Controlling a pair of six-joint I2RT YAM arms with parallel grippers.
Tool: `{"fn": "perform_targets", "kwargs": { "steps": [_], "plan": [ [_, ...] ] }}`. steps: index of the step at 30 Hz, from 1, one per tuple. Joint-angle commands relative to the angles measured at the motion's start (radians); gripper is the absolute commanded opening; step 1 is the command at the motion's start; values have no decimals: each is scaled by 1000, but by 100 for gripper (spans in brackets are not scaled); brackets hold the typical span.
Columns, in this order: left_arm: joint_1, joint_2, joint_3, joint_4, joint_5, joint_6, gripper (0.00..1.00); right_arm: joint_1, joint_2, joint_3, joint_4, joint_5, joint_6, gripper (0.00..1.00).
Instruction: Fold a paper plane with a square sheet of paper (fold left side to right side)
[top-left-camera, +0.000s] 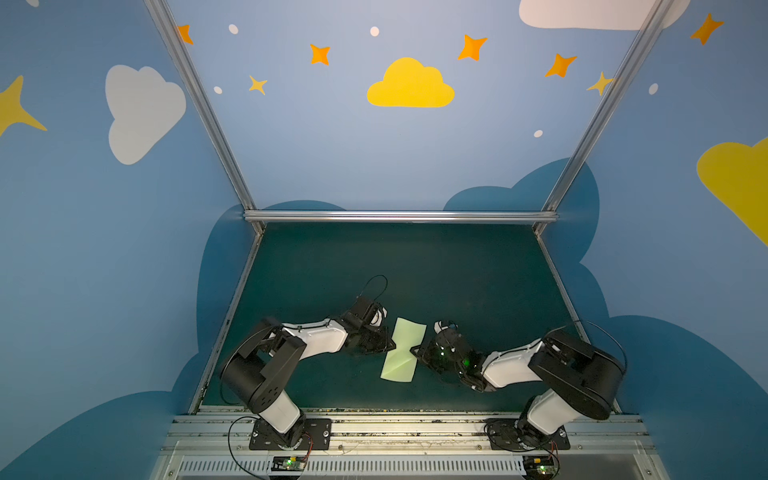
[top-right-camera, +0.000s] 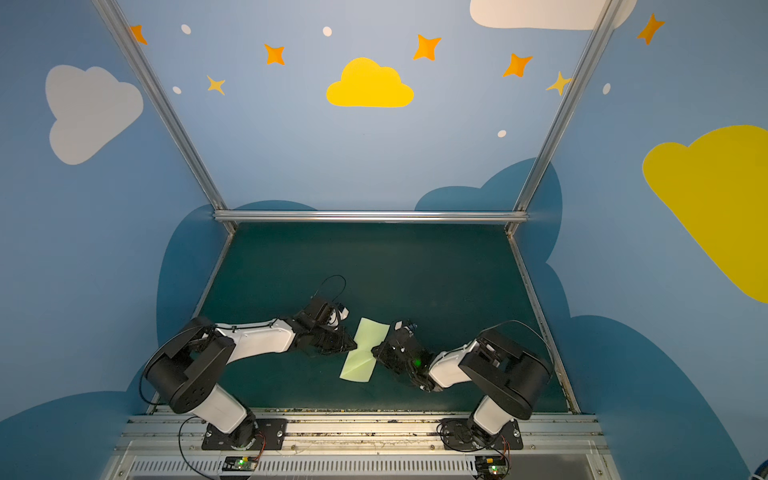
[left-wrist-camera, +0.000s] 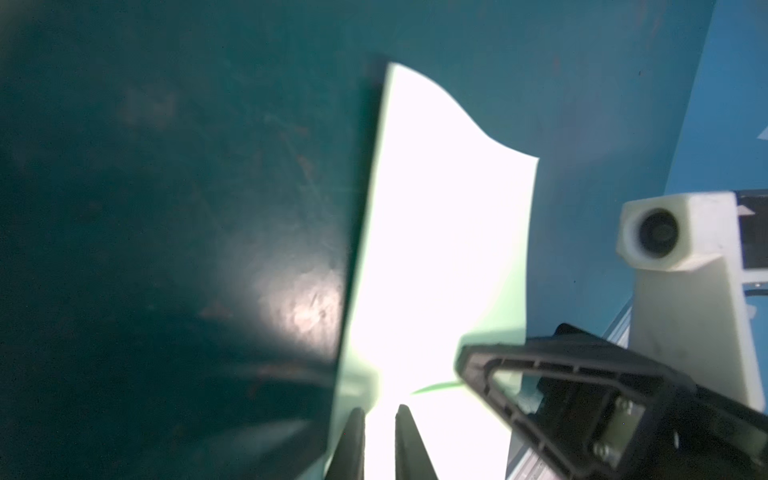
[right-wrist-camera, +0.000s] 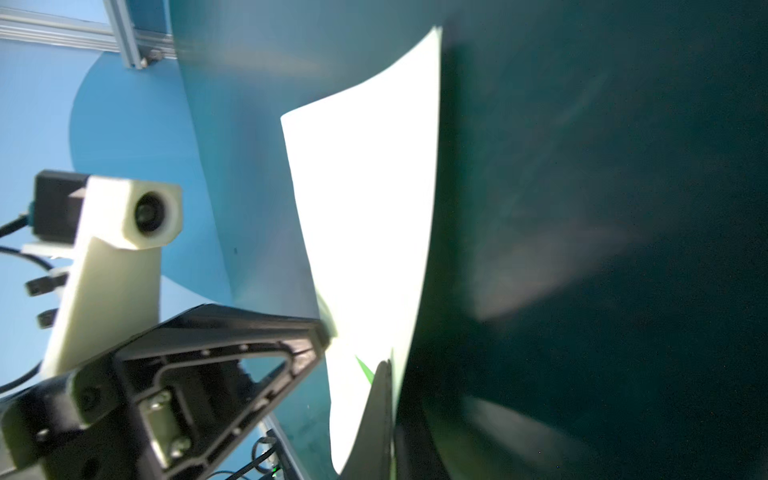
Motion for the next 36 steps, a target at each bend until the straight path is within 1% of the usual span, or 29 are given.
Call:
{"fn": "perform_targets", "kwargs": {
  "steps": [1,4,7,10,12,14,17,20,23,27,29,34,35,36],
  "plan": [
    [35,-84,71,-83,-8,-19,22,-58,-109,-3,-362,-2,-119,0],
    [84,-138,112,-96,-4,-53,27,-126,-272,74,-622,10,-255,0],
    [125,-180,135,-101,8,-71,30,-208,-414,171,-875,42,-401,0],
    [146,-203,159,-135,1,-59,31,-304,-493,265,-1039,70,-540,0],
    [155,-208,167,-155,-1,-47,31,-352,-512,348,-1125,106,-630,0],
    [161,-210,166,-164,-1,-39,31,-381,-507,430,-1203,166,-720,0],
    [165,-212,160,-182,-2,-24,32,-391,-465,546,-1300,286,-826,0],
    [168,-222,143,-187,-8,-12,32,-394,-417,632,-1353,409,-910,0],
    [175,-238,122,-194,-15,-2,34,-392,-362,697,-1392,503,-983,0],
    [185,-251,106,-205,-17,15,35,-388,-273,748,-1459,633,-1025,0],
    [189,-263,100,-212,-29,22,38,-379,-223,768,-1508,697,-1020,0],
    [199,-291,93,-241,-60,42,49,-316,-155,760,-1545,788,-989,0],
    [199,-296,95,-248,-69,47,56,-297,-138,758,-1555,804,-980,0],
    [201,-302,94,-254,-80,47,68,-282,-122,760,-1566,820,-970,0]
  ]
}}
